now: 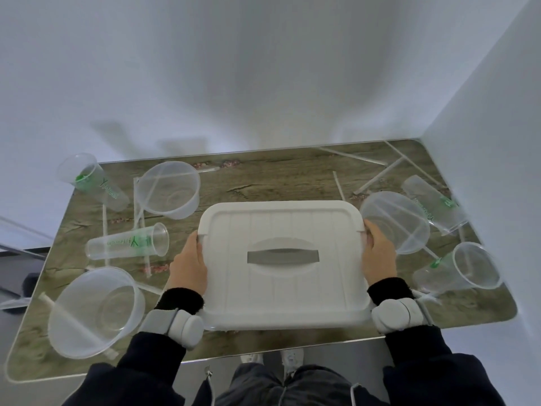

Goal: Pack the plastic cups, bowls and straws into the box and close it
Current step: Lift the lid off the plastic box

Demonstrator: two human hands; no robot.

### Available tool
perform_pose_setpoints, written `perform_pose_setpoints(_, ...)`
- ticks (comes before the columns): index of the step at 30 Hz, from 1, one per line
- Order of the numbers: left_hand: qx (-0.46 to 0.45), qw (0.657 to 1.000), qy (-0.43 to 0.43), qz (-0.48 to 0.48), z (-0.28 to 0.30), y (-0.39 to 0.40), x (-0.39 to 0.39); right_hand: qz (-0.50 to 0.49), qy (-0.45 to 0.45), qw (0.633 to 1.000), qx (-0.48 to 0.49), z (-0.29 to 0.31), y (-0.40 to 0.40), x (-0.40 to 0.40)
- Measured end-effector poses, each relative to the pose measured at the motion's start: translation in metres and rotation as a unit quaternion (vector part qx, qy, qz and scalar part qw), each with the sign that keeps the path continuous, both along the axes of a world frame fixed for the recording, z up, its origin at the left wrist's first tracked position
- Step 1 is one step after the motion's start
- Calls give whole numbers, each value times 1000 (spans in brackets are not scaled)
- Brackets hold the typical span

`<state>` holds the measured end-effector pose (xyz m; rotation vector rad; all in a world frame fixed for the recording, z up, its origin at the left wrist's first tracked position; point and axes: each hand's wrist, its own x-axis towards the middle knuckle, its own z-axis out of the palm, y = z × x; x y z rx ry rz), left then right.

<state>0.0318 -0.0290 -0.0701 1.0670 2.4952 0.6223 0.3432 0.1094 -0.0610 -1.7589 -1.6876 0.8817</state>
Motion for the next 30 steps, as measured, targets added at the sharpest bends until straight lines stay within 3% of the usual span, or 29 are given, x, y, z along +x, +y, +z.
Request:
perform_pose_setpoints(3,42,998,-41,18,1,-3,-3,-11,43,999,-8,1,-1,10)
perform_pose_setpoints(6,84,994,-64,29,5,-4,-3,-10,-21,1000,-1,1,0,10)
perform_pose_setpoints(11,105,993,-27,37,7,-2,-2,-36,-109,992,57,16,-7,14)
perform_pose_setpoints(16,119,992,-14,37,8,-6,5,26,-221,971,-89,24,-17,6)
perform_pose_setpoints(30,147,985,-43,83,39,7,9,62,-290,951,-88,43,-3,-5)
